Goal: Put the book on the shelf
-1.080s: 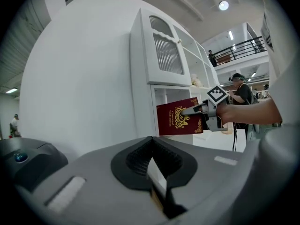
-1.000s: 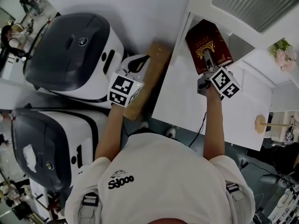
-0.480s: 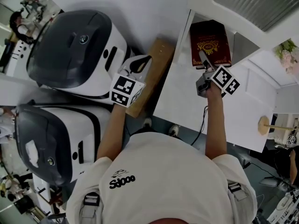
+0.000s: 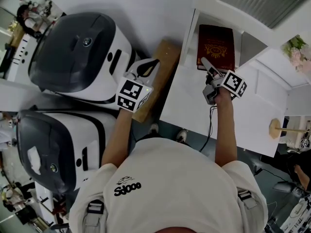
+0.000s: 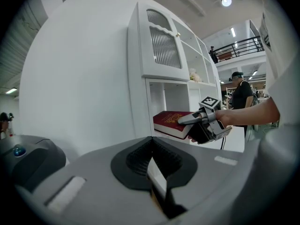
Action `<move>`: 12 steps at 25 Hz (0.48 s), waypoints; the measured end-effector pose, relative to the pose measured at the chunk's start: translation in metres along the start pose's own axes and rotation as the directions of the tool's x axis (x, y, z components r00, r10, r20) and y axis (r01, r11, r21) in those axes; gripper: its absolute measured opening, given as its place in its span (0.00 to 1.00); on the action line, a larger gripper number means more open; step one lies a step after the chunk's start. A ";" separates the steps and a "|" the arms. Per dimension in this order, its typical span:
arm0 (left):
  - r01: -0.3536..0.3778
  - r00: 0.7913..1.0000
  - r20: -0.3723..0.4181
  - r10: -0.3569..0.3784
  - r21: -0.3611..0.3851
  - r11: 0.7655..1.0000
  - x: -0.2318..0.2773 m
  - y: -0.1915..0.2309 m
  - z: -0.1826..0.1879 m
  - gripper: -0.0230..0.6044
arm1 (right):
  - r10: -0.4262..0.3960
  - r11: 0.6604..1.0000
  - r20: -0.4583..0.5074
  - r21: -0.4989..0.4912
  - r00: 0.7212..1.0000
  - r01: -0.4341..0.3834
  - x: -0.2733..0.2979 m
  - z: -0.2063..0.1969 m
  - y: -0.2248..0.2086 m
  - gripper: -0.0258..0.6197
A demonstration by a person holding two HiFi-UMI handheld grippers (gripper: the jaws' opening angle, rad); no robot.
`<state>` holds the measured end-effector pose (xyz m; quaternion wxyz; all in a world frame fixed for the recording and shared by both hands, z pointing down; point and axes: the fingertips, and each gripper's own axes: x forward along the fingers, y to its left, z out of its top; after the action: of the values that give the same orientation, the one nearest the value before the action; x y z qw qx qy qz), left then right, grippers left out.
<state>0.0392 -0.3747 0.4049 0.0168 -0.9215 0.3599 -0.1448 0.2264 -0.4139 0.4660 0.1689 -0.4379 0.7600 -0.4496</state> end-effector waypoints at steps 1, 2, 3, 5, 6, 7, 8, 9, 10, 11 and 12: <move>-0.001 1.000 0.000 0.001 0.000 1.000 -0.001 -0.001 -0.001 0.07 | 0.030 0.999 -0.005 0.046 1.000 -0.030 0.002 -0.002 0.000 0.58; -0.001 1.000 -0.001 0.001 0.000 1.000 -0.002 -0.002 -0.001 0.07 | 0.057 0.994 -0.005 0.094 0.998 -0.056 0.004 -0.005 0.000 0.59; -0.001 1.000 -0.002 0.001 0.000 1.000 -0.003 -0.003 -0.002 0.07 | 0.076 0.988 -0.003 0.138 0.997 -0.074 0.006 -0.007 -0.002 0.60; -0.003 1.000 -0.005 0.003 0.001 1.000 -0.005 -0.004 -0.003 0.07 | 0.089 0.977 0.001 0.192 0.996 -0.088 0.012 -0.011 -0.008 0.60; -0.005 1.000 -0.007 0.005 0.001 1.000 -0.006 -0.004 -0.004 0.07 | 0.091 0.975 0.003 0.203 0.996 -0.089 0.015 -0.012 -0.010 0.61; -0.007 1.000 -0.009 0.007 0.001 1.000 -0.007 -0.004 -0.005 0.07 | 0.094 0.974 0.005 0.208 0.996 -0.093 0.018 -0.012 -0.011 0.61; -0.010 1.000 -0.010 0.010 0.000 1.000 -0.009 -0.003 -0.005 0.07 | 0.101 0.972 0.010 0.214 0.995 -0.101 0.022 -0.010 -0.010 0.61; -0.013 1.000 -0.011 0.013 -0.001 1.000 -0.010 -0.002 -0.006 0.07 | 0.110 0.969 0.016 0.222 0.994 -0.111 0.025 -0.007 -0.009 0.61; -0.017 1.000 -0.013 0.017 -0.003 1.000 -0.011 -0.001 -0.006 0.07 | 0.118 0.965 0.024 0.231 0.993 -0.120 0.029 -0.004 -0.009 0.62; -0.020 1.000 -0.015 0.020 -0.005 1.000 -0.012 0.000 -0.007 0.07 | 0.121 0.963 0.033 0.239 0.992 -0.125 0.034 0.000 -0.009 0.62; -0.022 1.000 -0.018 0.021 -0.007 1.000 -0.012 0.000 -0.009 0.07 | 0.118 0.961 0.044 0.247 0.992 -0.125 0.037 0.004 -0.010 0.62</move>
<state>0.0287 -0.3656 0.4100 0.0119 -0.9164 0.3704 -0.1515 0.2137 -0.4487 0.4773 0.2608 -0.3723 0.7203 -0.5239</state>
